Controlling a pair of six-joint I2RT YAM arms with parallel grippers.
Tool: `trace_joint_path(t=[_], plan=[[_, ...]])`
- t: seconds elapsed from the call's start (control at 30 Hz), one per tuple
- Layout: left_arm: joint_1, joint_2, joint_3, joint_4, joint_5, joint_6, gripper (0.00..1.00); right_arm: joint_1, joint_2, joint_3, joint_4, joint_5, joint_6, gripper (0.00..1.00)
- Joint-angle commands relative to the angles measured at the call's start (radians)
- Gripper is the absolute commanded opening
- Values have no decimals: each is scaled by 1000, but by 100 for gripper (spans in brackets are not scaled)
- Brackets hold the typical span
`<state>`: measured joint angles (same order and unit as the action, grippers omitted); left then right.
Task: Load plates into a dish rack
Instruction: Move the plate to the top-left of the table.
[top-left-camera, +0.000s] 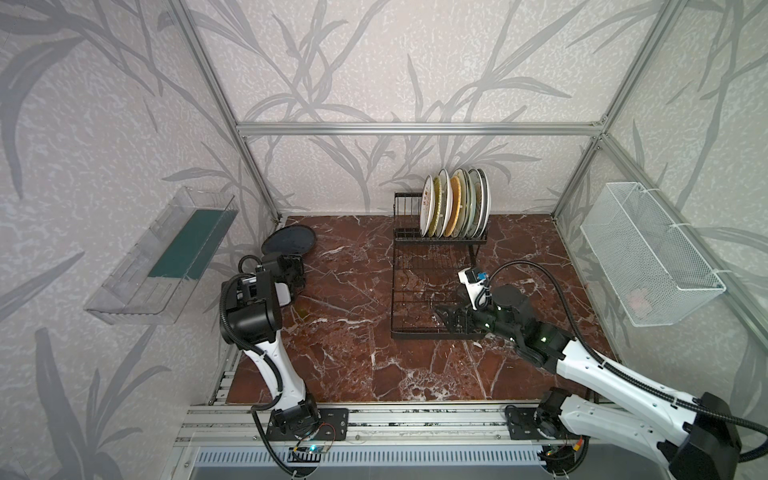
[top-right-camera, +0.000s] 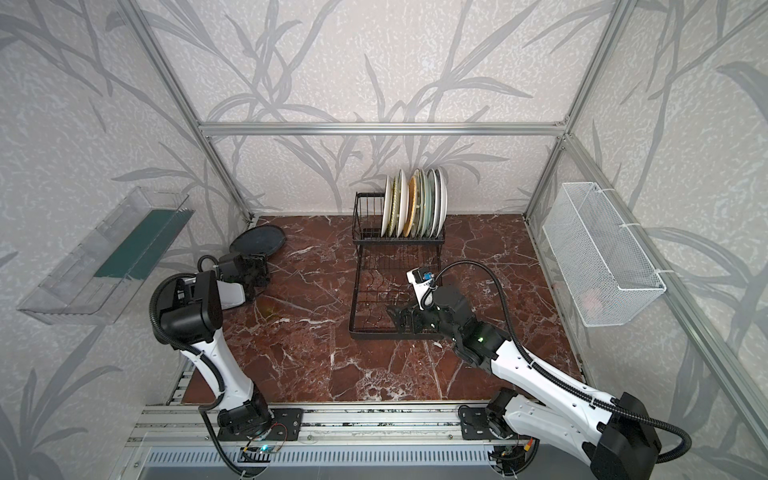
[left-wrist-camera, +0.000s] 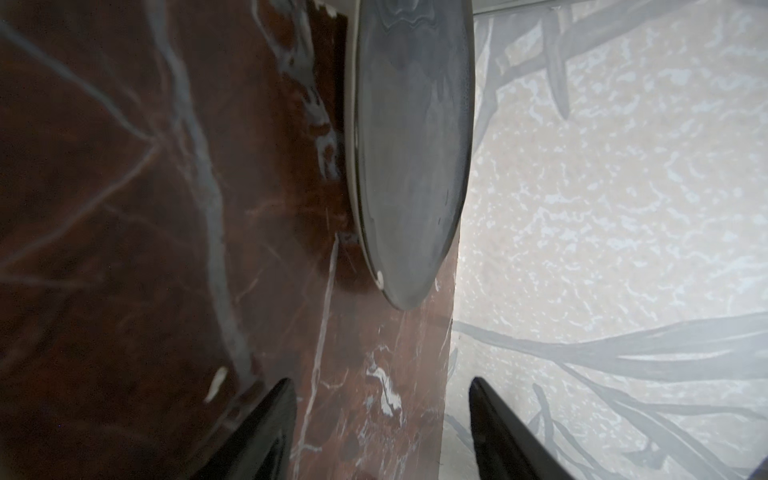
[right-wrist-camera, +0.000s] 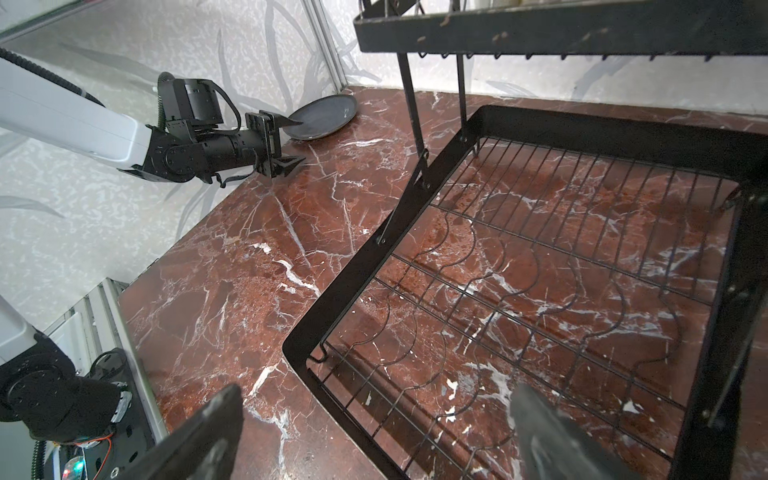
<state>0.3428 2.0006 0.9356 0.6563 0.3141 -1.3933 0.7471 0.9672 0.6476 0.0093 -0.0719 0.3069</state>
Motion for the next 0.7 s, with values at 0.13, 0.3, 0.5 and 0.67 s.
trace_joint_path(t=[0.13,0.3,0.5,0.67], plan=[[10,69,131,-113,-24,-9,61,-20,-40,-11,-33,14,6,99],[15,111,202,-180,-10,-20,58,-30,-51,-11,-48,35,5,99],[16,155,271,-206,-8,-21,52,-35,-53,-12,-58,42,7,99],[18,178,292,-234,-23,-33,48,-36,-60,-9,-67,51,9,99]])
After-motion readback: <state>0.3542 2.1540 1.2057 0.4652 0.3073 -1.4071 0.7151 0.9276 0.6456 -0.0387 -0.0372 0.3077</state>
